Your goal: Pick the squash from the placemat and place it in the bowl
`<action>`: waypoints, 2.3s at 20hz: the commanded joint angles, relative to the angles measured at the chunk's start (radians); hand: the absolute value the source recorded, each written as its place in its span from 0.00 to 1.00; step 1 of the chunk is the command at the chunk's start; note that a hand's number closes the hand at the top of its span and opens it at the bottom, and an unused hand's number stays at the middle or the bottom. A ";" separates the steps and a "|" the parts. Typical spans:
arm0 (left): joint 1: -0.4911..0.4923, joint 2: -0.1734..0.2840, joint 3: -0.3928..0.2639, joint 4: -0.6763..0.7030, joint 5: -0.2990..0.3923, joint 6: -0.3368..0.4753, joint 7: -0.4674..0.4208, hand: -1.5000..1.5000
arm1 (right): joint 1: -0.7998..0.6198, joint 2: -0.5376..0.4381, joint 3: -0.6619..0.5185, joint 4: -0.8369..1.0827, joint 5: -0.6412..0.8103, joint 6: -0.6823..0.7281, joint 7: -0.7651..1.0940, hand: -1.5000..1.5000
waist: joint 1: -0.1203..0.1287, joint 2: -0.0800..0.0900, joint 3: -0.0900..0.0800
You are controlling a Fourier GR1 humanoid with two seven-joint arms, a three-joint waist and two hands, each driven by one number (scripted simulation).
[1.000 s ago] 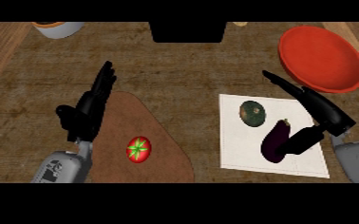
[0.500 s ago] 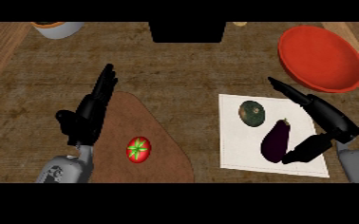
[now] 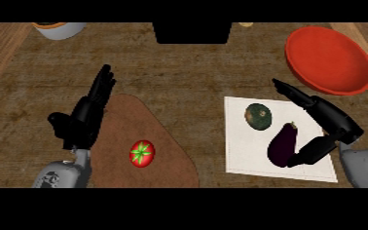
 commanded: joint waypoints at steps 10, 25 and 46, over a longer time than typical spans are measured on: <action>0.011 -0.059 0.038 0.020 -0.056 -0.038 -0.021 0.50 | 0.004 0.129 0.019 0.155 0.154 -0.049 -0.117 0.00 | 0.001 0.000 0.000; 0.010 -0.096 0.019 -0.023 -0.103 -0.052 0.023 0.50 | -0.103 0.129 0.034 0.430 0.370 -0.194 -0.258 0.00 | 0.002 0.000 0.000; -0.029 -0.098 0.083 0.040 -0.079 -0.066 0.018 0.50 | -0.254 0.380 -0.164 0.414 0.372 -0.598 0.097 1.00 | -0.014 -0.003 -0.002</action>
